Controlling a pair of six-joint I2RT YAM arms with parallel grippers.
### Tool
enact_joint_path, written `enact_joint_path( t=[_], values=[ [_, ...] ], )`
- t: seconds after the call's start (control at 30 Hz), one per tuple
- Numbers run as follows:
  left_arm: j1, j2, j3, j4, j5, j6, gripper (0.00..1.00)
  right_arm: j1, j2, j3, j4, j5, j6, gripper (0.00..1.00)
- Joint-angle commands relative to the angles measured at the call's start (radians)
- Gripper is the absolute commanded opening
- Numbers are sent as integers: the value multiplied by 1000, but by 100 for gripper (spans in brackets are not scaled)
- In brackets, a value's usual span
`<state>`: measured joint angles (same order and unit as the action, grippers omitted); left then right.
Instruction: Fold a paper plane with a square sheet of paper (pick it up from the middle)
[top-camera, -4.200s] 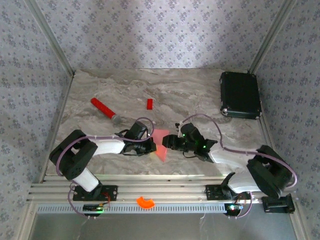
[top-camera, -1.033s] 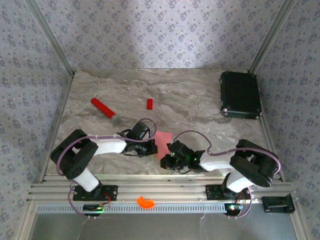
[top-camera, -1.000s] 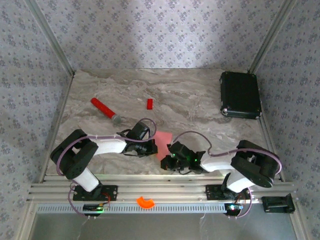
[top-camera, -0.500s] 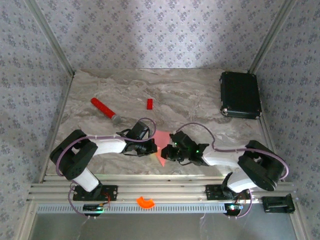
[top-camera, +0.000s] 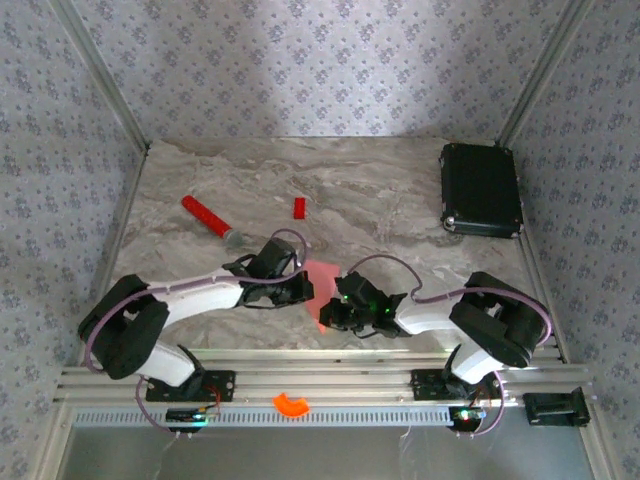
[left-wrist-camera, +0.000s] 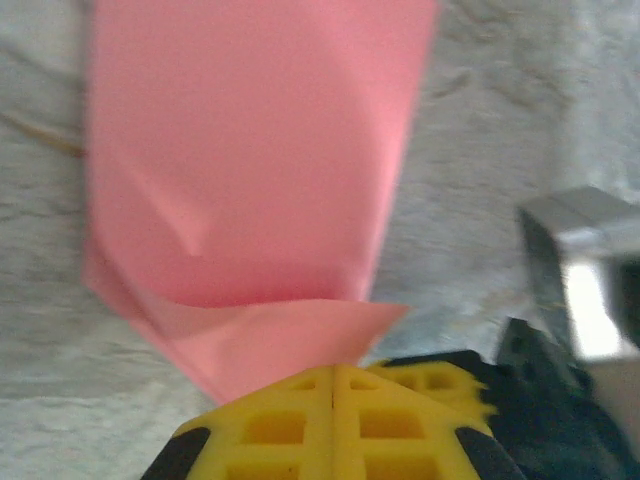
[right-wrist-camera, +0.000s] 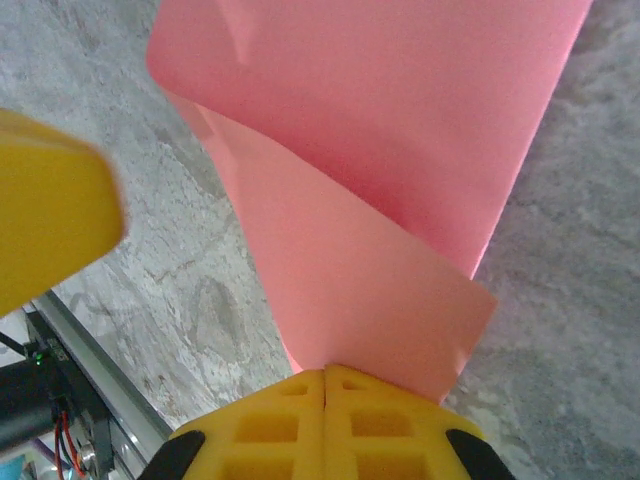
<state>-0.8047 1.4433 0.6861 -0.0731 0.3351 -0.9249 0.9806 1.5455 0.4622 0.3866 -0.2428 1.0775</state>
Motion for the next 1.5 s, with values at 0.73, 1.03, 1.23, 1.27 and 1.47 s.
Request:
enact_joint_path(
  t=[0.73,1.03,1.23,1.27,1.47],
  values=[
    [337,172,5,-8,143,158,0,-1,83,-78,-51,13,16,0],
    [269,-83,-49,-16,96,71,0,-38,75,-72,-48,-24,-13,0],
    [110,-18,-70,111,102,26,0,-57,63,-44,-98,-37,-43,1],
    [95,12,-69,124,102,20,0,-57,61,-41,-103,-38,-45,1],
    [111,159,-81,169,101,25,0,-57,52,-31,-124,-36,-53,1]
  ],
)
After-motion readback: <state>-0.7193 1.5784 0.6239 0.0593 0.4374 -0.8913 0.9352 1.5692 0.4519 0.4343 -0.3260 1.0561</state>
